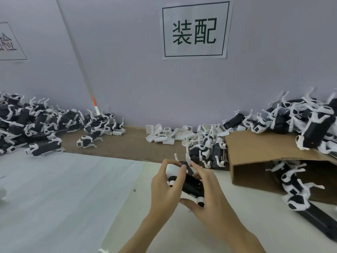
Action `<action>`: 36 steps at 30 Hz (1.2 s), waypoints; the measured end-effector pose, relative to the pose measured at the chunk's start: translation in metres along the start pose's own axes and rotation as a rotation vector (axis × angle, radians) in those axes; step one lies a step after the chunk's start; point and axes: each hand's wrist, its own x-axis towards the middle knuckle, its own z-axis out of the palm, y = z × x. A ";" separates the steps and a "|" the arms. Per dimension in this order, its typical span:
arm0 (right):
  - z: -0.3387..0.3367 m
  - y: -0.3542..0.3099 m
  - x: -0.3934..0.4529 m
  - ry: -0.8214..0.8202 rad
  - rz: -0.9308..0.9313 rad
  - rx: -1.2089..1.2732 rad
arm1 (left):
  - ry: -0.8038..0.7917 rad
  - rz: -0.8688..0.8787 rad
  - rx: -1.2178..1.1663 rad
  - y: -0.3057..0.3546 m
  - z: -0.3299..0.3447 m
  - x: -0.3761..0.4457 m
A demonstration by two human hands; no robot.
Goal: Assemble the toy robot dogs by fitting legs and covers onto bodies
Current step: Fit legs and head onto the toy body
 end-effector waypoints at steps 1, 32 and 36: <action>0.002 -0.003 0.000 -0.021 0.051 0.109 | 0.074 -0.042 -0.039 -0.002 -0.003 0.003; 0.120 0.076 0.291 -0.253 0.256 -0.305 | 0.491 -0.373 -0.174 -0.078 -0.036 0.048; 0.060 0.043 0.246 -0.136 0.356 0.108 | 0.403 -0.378 -0.152 -0.070 -0.036 0.045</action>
